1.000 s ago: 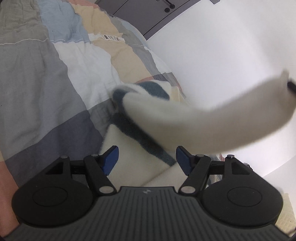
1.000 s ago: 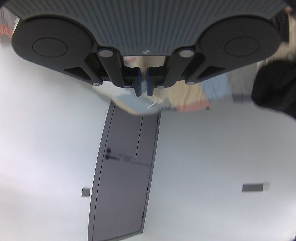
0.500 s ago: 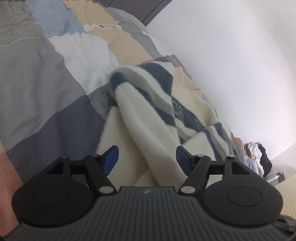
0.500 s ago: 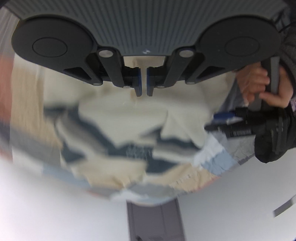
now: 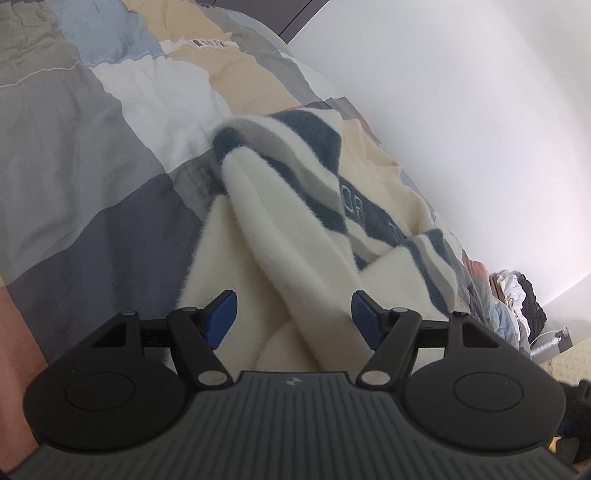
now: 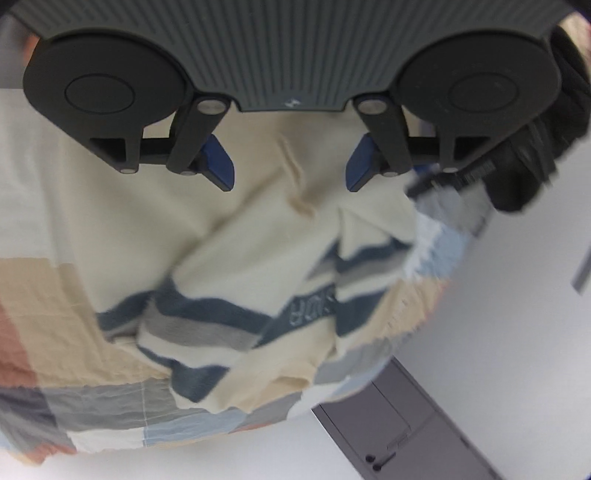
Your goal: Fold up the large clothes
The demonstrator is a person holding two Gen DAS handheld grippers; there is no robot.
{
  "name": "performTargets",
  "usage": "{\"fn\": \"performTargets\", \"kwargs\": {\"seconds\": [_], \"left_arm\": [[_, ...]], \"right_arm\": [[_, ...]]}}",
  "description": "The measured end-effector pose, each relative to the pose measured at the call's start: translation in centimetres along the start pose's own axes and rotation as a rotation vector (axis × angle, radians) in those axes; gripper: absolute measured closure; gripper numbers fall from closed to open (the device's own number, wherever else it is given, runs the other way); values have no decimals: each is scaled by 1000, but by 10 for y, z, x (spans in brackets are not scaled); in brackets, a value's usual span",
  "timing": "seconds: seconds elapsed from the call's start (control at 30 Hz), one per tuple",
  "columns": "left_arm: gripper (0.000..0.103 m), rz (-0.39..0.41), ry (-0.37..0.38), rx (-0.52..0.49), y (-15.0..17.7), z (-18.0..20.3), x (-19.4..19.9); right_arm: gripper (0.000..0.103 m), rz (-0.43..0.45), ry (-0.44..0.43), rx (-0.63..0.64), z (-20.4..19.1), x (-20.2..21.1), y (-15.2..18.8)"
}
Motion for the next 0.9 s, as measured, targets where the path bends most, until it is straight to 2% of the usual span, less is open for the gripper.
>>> {"fn": "performTargets", "kwargs": {"seconds": [0.17, 0.33, 0.47, 0.67, 0.77, 0.9], "left_arm": [[30, -12, 3, 11, -1, -3, -2], [30, -17, -2, 3, -1, -3, -5], [30, -24, -11, 7, -1, -5, -8], [30, -20, -21, 13, -3, -7, -7], [30, -20, -25, 17, -2, -8, -6], [30, -13, -33, 21, -3, -9, -2]], "right_arm": [[33, 98, -19, -59, 7, -10, -29], [33, 83, 67, -16, 24, -38, -42], [36, -10, 62, -7, 35, -62, -35], [39, -152, -156, 124, -16, -61, -1], [39, -220, -183, 237, -44, -54, 21], [39, -309, -178, 355, -68, -46, 55]]}}
Point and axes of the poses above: each gripper's, at about its wrist camera, not at the fingertips, and x roughly against the way its jaws point, z to its right, y to its underside, the point moved 9 cm from there along -x, roughly the way its jaws point, and after that the axes turned 10 degrees about -y, right-handed, at the moved point
